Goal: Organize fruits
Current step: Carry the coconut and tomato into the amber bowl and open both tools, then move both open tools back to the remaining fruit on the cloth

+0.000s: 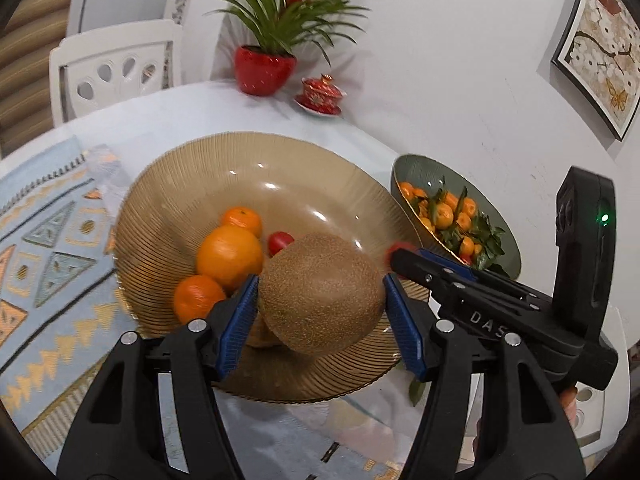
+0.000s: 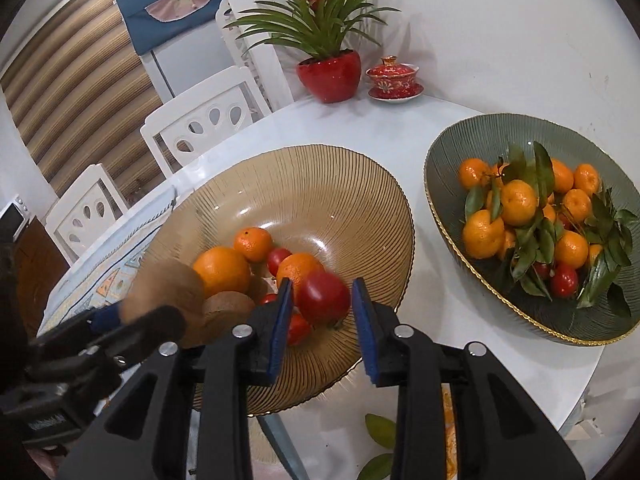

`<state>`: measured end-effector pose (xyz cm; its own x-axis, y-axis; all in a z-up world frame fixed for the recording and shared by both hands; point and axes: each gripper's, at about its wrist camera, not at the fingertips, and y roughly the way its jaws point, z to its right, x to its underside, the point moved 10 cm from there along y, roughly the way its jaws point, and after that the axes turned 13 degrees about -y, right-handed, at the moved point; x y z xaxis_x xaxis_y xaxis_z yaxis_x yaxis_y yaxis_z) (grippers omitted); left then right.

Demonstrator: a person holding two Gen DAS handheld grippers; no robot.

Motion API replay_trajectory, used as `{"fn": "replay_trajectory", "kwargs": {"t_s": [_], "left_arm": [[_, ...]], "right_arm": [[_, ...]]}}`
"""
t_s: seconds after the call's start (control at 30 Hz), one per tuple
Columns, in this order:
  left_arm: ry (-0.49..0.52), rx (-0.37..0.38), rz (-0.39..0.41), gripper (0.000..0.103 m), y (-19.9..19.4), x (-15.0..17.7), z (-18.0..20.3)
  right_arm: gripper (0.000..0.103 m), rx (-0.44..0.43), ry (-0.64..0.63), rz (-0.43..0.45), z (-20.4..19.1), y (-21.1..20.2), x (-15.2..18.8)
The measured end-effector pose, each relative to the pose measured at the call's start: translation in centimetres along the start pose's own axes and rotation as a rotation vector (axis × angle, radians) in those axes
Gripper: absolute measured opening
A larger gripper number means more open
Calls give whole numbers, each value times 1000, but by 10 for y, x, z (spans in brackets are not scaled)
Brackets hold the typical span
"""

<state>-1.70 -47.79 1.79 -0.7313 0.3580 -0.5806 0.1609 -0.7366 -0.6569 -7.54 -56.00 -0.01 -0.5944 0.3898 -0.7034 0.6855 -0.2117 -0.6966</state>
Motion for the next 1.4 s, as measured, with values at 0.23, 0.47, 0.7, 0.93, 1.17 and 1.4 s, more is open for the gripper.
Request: {"fn": "replay_trajectory", "kwargs": {"t_s": [0.23, 0.47, 0.7, 0.93, 1.17, 1.4], "left_arm": [[16, 16, 42, 68, -21, -5, 1], [-4, -2, 72, 68, -46, -3, -13], [-16, -19, 107, 68, -76, 3, -25], [-27, -36, 160, 68, -113, 4, -37], [-57, -49, 222, 68, -154, 7, -59], [-90, -80, 262, 69, -191, 15, -89]], "right_arm": [[32, -16, 12, 5, -2, -6, 1], [32, -37, -5, 20, -18, -19, 0], [32, -59, -36, 36, -42, -33, -5], [32, -87, -86, 53, -76, -45, -8], [32, -115, -144, 54, -114, -52, -4], [32, -135, -186, 48, -148, -55, 1]]}}
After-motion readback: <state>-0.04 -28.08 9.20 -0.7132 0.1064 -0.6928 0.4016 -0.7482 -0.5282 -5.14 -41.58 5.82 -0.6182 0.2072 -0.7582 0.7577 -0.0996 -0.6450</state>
